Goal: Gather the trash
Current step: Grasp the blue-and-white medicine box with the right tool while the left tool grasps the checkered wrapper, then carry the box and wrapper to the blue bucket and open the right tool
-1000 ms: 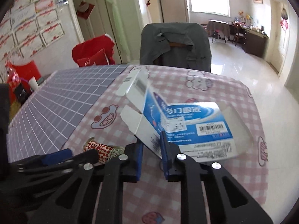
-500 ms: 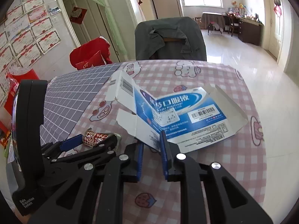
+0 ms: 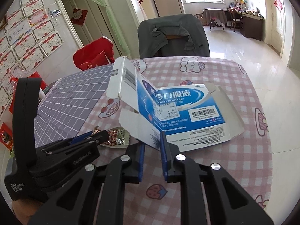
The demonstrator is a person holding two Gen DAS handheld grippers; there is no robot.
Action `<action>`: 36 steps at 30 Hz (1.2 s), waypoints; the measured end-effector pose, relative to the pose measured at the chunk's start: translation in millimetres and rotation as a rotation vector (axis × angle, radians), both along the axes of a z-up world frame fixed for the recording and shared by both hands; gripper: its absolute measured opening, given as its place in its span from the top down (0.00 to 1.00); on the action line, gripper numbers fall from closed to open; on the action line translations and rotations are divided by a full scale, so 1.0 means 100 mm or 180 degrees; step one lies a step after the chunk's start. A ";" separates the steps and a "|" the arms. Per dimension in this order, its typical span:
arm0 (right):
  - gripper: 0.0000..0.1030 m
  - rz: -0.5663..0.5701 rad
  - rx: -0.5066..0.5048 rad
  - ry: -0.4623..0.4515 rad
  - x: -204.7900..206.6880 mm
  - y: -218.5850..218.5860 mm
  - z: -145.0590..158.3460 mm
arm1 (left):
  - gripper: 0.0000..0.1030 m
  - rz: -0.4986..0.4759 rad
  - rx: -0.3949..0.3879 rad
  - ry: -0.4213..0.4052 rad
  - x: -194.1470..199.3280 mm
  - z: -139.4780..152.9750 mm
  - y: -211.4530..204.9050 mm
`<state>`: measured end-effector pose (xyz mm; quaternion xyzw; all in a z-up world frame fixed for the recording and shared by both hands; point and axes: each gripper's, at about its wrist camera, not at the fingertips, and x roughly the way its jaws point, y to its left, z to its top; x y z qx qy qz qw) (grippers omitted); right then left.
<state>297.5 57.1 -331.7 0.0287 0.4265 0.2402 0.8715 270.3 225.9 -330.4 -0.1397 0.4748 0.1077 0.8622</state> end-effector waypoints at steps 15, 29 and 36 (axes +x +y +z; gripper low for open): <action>0.96 -0.0078 0.0259 -0.0073 -0.24 -0.20 0.44 | 0.75 -0.0061 -0.0218 -0.0198 -0.26 0.50 -0.20; 0.97 -0.0437 0.0638 -0.0156 -0.52 -0.98 0.88 | 0.75 -0.0377 -0.0125 -0.0424 -0.38 1.00 -0.89; 0.97 -0.0716 0.0700 -0.0258 -0.71 -1.58 1.06 | 0.75 -0.0629 -0.0130 -0.0472 -0.40 1.12 -1.43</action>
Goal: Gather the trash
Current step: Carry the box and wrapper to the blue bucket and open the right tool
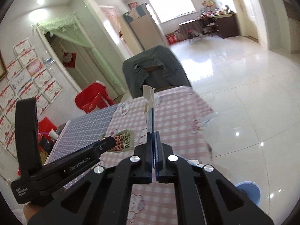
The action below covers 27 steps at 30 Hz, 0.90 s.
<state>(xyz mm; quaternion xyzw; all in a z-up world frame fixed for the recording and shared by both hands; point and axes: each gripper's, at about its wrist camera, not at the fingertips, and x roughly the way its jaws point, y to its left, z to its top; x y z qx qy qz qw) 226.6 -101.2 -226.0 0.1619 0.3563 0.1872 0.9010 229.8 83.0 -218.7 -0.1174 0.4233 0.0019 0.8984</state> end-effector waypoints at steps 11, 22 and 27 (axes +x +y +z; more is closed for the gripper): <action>0.97 -0.0612 -0.0238 -0.0085 -0.45 -1.04 0.13 | 0.75 -0.0606 -0.0068 0.0012 -0.03 0.03 -1.25; 0.96 -0.1061 -0.0152 0.0041 -0.68 -1.91 -0.06 | 0.75 -0.0980 -0.0072 0.0112 -0.08 -0.10 -2.08; 0.93 -0.1152 -0.0066 0.0205 -0.67 -2.15 -0.24 | 0.75 -0.1055 -0.0046 0.0173 -0.07 -0.17 -2.29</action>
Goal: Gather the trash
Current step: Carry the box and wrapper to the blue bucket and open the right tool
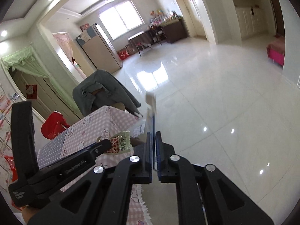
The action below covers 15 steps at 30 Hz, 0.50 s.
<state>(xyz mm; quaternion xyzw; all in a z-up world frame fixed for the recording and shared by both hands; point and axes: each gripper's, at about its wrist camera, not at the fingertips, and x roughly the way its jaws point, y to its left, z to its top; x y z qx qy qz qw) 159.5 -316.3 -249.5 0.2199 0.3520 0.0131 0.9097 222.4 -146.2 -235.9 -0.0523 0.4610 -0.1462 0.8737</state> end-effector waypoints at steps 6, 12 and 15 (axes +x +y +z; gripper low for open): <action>0.77 -0.0142 -0.0006 0.0124 -0.08 -0.15 -0.08 | 0.75 -0.0064 0.0041 0.0077 0.03 -0.08 -0.16; 0.72 -0.0284 -0.0202 0.0022 -0.22 -0.20 0.05 | 0.75 -0.0136 0.0060 0.0109 0.04 -0.09 -0.31; 0.67 -0.0351 -0.0287 -0.0048 -0.26 -0.21 0.13 | 0.75 -0.0193 0.0077 0.0117 0.01 -0.10 -0.39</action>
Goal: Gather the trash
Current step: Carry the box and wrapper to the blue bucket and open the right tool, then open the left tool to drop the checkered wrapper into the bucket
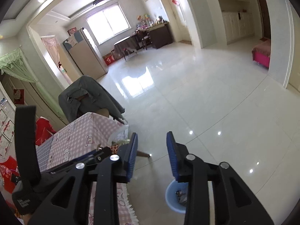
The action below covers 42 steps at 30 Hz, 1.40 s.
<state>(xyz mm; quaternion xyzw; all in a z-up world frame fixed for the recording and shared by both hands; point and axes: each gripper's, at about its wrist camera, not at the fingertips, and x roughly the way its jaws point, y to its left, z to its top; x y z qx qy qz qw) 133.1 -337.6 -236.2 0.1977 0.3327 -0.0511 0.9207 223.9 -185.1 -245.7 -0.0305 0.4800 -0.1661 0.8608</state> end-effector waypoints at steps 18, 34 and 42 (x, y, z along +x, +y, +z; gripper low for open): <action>0.54 -0.0220 -0.0100 -0.0020 -0.01 -0.09 0.07 | 0.65 -0.0188 -0.0027 0.0192 0.06 -0.13 -0.10; 0.46 0.0035 0.0038 -0.0064 -0.03 -0.03 0.30 | 0.35 0.0182 0.0178 0.0035 -0.09 0.27 0.22; 0.44 0.0444 0.0053 -0.0130 -0.29 0.38 0.79 | 0.30 0.0433 0.0101 -0.0246 -0.54 0.88 0.70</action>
